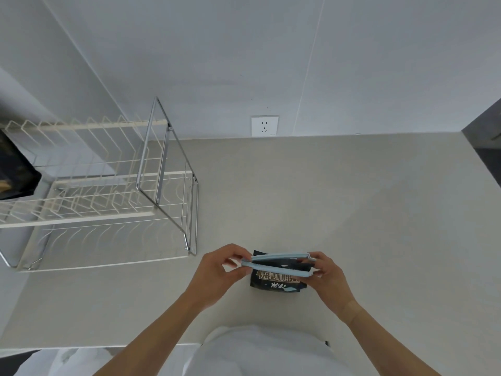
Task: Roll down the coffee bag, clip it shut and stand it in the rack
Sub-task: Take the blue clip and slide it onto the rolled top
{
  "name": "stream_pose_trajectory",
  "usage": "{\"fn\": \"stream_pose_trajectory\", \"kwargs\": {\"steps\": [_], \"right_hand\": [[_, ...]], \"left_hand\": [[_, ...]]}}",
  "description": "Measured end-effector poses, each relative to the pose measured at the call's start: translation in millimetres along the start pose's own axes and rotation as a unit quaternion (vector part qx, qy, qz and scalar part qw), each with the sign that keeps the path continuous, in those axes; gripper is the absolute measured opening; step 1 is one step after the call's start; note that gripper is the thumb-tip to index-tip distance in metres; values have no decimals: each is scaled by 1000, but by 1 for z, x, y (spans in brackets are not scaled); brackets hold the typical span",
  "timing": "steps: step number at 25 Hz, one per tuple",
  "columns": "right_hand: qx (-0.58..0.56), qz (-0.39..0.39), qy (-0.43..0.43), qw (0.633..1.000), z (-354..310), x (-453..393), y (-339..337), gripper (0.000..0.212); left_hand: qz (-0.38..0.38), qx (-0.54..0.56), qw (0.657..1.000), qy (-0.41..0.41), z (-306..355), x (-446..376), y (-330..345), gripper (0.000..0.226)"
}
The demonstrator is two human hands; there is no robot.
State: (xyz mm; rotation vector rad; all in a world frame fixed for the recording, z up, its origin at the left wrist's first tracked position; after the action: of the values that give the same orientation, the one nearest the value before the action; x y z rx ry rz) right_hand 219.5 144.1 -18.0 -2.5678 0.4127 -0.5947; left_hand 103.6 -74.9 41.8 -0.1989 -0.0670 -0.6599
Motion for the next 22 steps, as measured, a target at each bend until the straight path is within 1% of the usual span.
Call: {"fn": "stream_pose_trajectory", "kwargs": {"steps": [3, 6, 13, 16, 19, 22], "right_hand": [[-28, 2, 21, 999, 4, 0, 0, 35], [-52, 10, 25, 998, 5, -1, -1, 37], [-68, 8, 20, 997, 6, -1, -1, 31], [-51, 12, 9, 999, 3, -2, -2, 29], [-40, 11, 2, 999, 1, -2, -4, 32], [8, 10, -21, 1000, -3, -1, -3, 38]], "left_hand": [[27, 27, 999, -28, -8, 0, 4, 30], [37, 47, 997, -45, -12, 0, 7, 33], [39, 45, 996, -70, -17, -8, 12, 30], [38, 33, 996, -70, -14, -10, 17, 32], [14, -2, 999, -48, -7, -12, 21, 37], [-60, -52, 996, -41, 3, -19, 35, 47]]}}
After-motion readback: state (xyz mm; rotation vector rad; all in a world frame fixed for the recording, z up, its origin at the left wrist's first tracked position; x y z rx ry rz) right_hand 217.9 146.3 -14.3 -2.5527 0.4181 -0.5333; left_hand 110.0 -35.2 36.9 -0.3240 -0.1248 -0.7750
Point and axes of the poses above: each hand's wrist, its own x-axis away from the middle knuckle, its own y-axis out of the palm, z = x × y, the point moved 8 cm from there along -x, towards the middle knuckle, and after that the axes turned 12 degrees about x, right-handed, at the moved point
